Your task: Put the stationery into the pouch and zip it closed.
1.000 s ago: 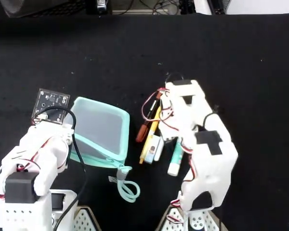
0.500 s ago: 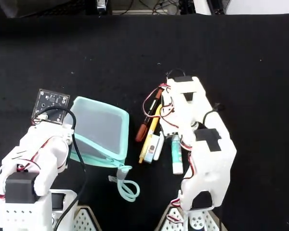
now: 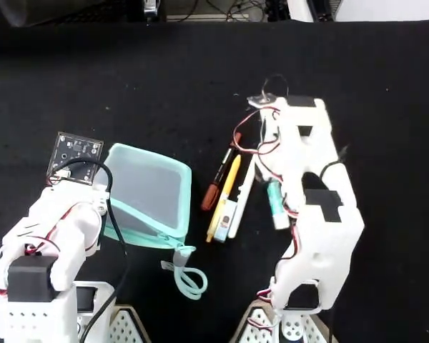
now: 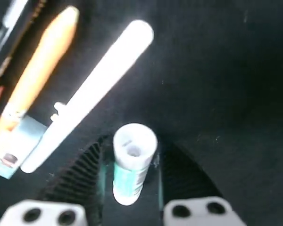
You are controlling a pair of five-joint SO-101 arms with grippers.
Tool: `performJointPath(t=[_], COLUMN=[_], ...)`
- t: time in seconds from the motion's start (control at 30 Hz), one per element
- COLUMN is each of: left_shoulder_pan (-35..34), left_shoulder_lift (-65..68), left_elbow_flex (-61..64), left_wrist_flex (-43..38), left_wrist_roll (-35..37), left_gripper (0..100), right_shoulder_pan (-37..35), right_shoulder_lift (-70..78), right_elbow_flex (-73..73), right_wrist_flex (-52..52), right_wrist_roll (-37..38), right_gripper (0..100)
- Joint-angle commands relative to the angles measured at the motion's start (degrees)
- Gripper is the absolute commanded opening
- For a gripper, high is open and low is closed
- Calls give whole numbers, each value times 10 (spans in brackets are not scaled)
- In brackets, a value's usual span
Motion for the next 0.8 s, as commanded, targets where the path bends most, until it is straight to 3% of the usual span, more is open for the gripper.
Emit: performJointPath(t=[0.0,0.37,0.77], left_shoulder_pan=[-4,-4,-4], left_shoulder_lift=[-4,-4,-4], left_elbow_flex=[-4,-4,-4], left_wrist_flex=[-13,-13,-11], left_wrist_roll=[4,4,4], left_gripper=[30,30,30], right_shoulder_pan=[5,18,16], right_shoulder_lift=[0,5,5], right_elbow_flex=[-23,-22,-15], right_wrist_flex=[-20,-97,-102], right_wrist_roll=[33,35,35], right_gripper=[151,129,129])
